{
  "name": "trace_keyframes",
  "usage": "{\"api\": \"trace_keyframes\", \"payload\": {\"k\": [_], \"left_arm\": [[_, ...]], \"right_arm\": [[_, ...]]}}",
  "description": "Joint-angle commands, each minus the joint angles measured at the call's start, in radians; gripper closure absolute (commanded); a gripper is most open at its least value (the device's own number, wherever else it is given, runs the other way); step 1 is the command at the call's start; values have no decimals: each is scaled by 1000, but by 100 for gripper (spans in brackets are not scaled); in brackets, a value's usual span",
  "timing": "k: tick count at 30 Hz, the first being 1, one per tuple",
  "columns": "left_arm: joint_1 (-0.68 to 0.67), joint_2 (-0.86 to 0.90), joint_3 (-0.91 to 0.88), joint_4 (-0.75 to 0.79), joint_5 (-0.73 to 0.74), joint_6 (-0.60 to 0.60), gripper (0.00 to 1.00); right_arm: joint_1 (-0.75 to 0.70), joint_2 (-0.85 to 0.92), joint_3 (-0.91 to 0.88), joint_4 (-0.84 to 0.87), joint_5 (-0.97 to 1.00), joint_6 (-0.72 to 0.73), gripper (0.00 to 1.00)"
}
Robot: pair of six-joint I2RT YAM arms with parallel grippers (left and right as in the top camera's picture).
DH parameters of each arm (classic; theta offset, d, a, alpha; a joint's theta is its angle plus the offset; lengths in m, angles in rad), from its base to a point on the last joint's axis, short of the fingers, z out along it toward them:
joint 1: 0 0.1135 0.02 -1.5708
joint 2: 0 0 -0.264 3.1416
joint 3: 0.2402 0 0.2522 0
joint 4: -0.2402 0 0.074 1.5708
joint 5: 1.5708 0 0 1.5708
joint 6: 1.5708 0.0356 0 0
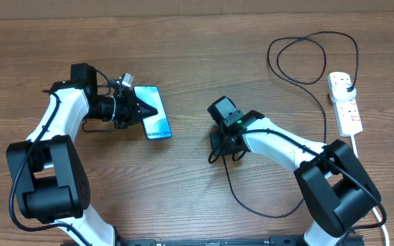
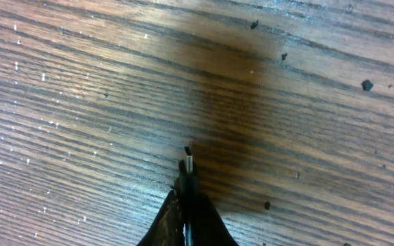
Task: Plug charger to phone and switch on socket
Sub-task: 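Raise the phone with the left gripper and bring plug toward its bottom port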
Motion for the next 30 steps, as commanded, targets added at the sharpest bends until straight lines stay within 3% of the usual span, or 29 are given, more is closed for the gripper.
{"api": "trace_keyframes", "payload": {"k": [1, 6, 15, 23, 28, 30], "left_arm": [[7, -6, 26, 17, 84, 12, 96], [19, -18, 26, 57, 199, 37, 96], [45, -149, 26, 40, 447, 173, 96], [45, -321, 26, 12, 491, 108, 96], [64, -410, 26, 40, 508, 32, 96], [84, -443, 26, 60, 507, -59, 95]], "right_arm": [[-6, 32, -25, -35, -8, 55, 96], [-42, -9, -21, -34, -154, -66, 96], [-144, -286, -18, -22, -914, -364, 96], [-100, -351, -18, 89, -1125, -312, 96], [-51, -351, -18, 327, -1201, -138, 96], [-42, -351, -18, 448, -1197, -42, 96]]}}
